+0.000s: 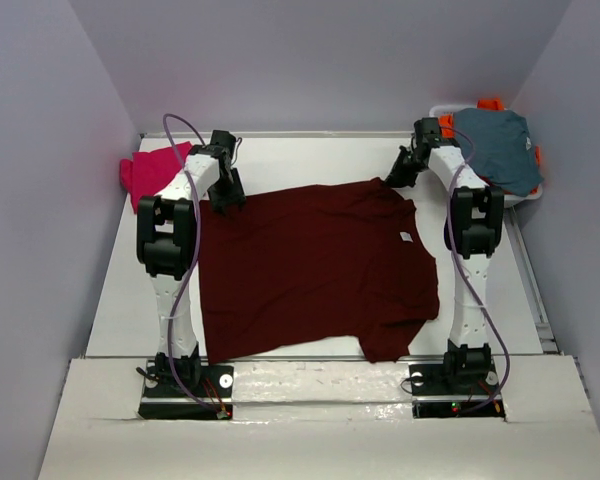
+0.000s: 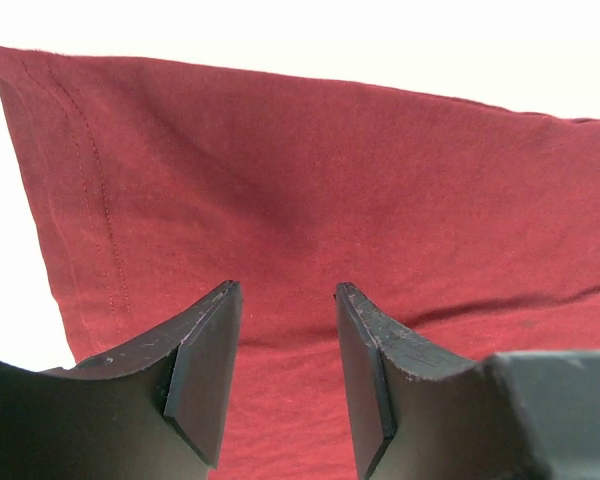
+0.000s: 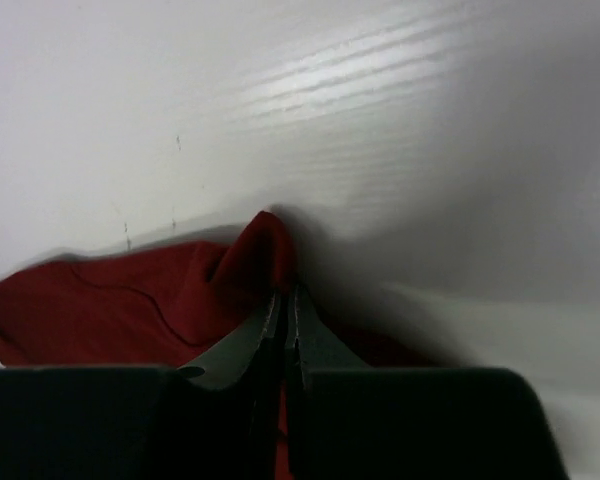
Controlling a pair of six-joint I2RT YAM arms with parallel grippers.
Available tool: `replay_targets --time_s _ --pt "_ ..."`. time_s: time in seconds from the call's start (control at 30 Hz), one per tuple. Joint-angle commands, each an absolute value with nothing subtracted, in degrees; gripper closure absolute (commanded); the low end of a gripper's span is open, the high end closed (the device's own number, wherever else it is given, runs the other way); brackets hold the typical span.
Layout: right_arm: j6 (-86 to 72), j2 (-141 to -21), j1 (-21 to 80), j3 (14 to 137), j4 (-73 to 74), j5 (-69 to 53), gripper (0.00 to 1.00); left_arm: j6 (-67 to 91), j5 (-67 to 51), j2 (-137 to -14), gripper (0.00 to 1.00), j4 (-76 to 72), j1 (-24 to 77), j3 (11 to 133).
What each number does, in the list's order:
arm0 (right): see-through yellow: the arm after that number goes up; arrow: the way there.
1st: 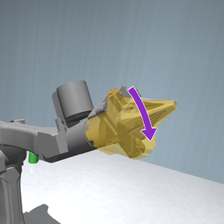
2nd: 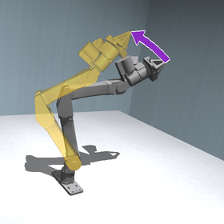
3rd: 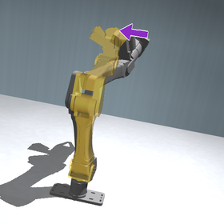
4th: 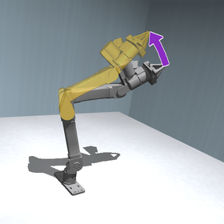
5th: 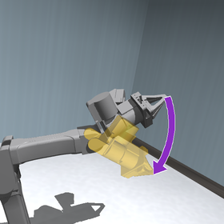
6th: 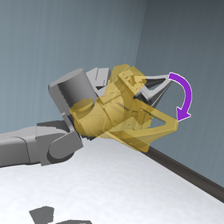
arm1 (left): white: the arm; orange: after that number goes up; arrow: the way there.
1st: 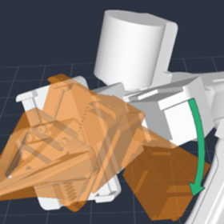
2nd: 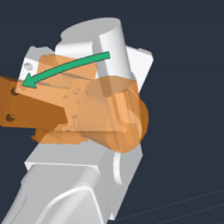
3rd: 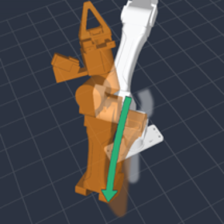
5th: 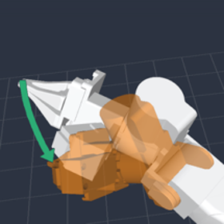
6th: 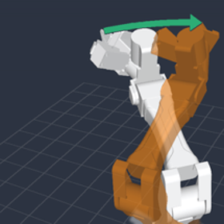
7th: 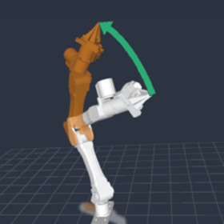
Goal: Fold and stack the t-shirts
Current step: Flatten the tshirt out, then fold the tshirt
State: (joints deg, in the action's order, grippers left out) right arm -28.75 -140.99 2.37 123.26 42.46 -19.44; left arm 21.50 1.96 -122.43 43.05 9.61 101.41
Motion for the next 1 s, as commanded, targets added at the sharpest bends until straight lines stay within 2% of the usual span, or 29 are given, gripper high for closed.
replay_targets --time_s 0.0,0.3,0.47,0.67,0.97 --pt "-28.7 -131.2 2.7 120.0 40.4 -17.4 0.93 20.8 1.9 -121.3 0.47 42.7 9.3 100.6" --pt "-27.2 -124.4 3.2 118.5 42.6 -19.5 0.93 20.9 0.8 -121.0 0.47 42.2 9.3 100.8" --pt "-26.5 -119.8 3.3 113.1 44.1 -23.2 0.93 20.8 0.5 -120.1 0.47 41.8 9.3 100.5" --pt "-23.0 -117.9 4.8 111.2 52.1 -26.8 0.93 20.7 0.4 -119.0 0.47 42.4 9.3 100.8" --pt "-21.1 -110.7 8.7 97.3 57.6 -24.9 0.93 20.6 -1.7 -116.3 0.47 42.5 9.3 99.8"
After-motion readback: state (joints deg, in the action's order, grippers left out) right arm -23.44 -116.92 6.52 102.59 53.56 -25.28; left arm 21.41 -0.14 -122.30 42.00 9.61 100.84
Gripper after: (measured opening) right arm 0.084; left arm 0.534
